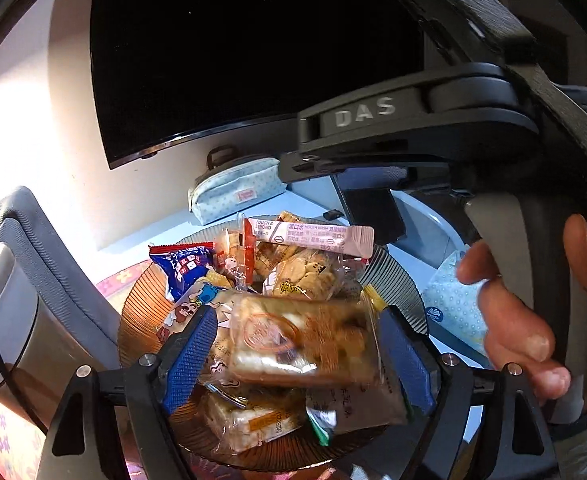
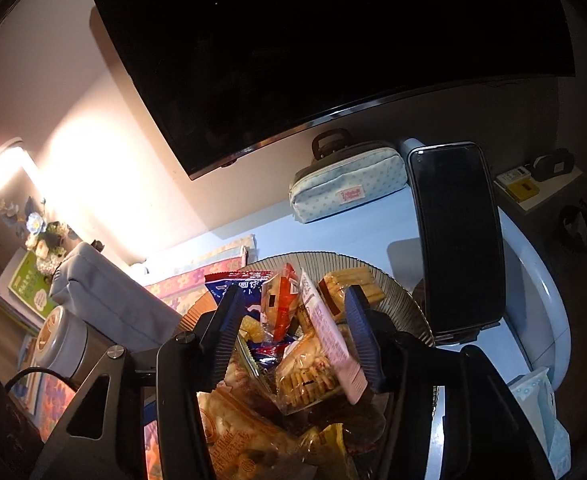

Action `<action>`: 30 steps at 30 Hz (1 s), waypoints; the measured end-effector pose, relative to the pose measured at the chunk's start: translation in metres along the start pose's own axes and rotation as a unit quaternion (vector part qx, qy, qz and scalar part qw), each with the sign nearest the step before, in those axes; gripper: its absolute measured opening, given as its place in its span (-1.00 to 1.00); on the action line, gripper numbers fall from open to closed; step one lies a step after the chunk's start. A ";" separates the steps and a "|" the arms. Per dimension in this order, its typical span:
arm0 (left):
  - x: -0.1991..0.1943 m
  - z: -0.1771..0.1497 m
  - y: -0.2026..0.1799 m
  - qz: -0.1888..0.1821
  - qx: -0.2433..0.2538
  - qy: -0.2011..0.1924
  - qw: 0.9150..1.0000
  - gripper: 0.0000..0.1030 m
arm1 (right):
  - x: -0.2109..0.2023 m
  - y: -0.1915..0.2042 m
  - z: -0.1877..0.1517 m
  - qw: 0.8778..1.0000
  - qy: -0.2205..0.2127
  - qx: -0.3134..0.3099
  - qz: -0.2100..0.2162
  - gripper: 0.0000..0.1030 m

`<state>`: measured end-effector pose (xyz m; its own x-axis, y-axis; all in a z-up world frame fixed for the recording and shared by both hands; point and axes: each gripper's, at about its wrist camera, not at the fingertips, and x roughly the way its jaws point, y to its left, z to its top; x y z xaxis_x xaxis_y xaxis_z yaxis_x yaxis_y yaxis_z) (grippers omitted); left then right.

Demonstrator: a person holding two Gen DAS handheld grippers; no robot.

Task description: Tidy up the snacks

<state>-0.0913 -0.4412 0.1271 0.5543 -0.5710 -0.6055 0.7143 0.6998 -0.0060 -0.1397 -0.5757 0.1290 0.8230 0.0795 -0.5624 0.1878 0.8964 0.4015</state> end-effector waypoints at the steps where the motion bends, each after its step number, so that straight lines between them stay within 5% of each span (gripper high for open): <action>1: -0.001 0.000 0.000 -0.001 0.000 -0.001 1.000 0.58 | -0.003 -0.001 -0.002 1.000 0.001 0.004 0.006 0.00; 12: -0.045 -0.003 0.004 -0.054 -0.021 -0.027 0.998 0.58 | -0.040 0.011 -0.022 1.000 -0.012 -0.004 0.018 0.01; 21: -0.100 -0.025 0.024 -0.052 -0.022 -0.038 0.998 0.64 | -0.079 0.036 -0.071 0.999 -0.022 -0.024 -0.006 0.09; 30: -0.159 -0.075 0.110 0.029 -0.081 -0.035 0.996 0.65 | -0.085 0.100 -0.111 0.996 0.007 -0.077 0.043 0.10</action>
<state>-0.1329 -0.2416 0.1627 0.6248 -0.5530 -0.5513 0.6054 0.7890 -0.1053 -0.2503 -0.4440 0.1372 0.8246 0.1637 -0.5416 0.0315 0.9425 0.3327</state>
